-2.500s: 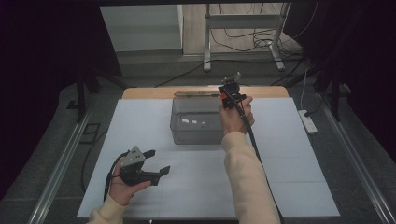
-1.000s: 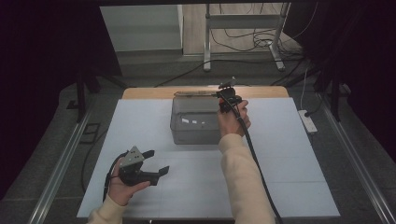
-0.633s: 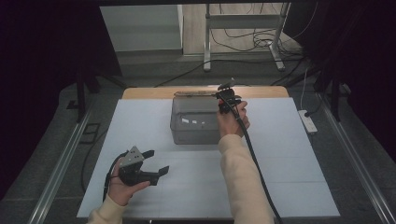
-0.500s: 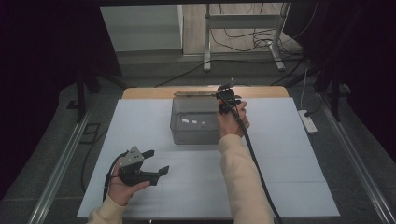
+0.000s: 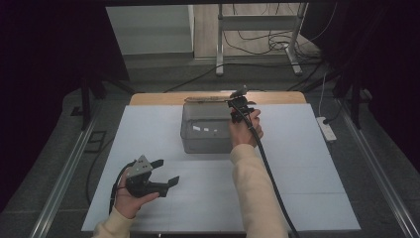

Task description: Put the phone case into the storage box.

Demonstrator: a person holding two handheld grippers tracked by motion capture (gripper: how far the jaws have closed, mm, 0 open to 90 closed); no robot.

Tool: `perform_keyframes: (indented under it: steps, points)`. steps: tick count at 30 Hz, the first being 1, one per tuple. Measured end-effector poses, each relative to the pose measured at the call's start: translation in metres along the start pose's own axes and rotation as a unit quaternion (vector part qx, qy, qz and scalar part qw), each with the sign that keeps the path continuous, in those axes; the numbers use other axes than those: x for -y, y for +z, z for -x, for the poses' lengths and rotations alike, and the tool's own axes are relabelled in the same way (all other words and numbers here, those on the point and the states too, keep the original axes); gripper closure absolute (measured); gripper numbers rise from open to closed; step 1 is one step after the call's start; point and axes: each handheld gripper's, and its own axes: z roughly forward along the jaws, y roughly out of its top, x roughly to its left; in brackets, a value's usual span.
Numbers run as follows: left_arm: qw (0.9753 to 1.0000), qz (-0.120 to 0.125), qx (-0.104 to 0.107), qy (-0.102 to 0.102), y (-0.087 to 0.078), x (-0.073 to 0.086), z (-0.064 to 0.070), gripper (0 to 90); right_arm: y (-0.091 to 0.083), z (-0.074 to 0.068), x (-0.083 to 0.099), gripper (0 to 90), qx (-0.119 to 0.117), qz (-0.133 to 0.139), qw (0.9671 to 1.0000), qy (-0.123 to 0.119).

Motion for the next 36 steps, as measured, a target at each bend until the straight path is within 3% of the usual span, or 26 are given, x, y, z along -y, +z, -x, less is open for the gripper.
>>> perform_keyframes:
  steps: [36]
  points:
    - [1.0, 0.004, 0.004, -0.001, 0.0, -0.001, -0.001, 14.4, 0.013, -0.012, 0.003, 80.1, 0.039, -0.009, 0.9992, -0.008]
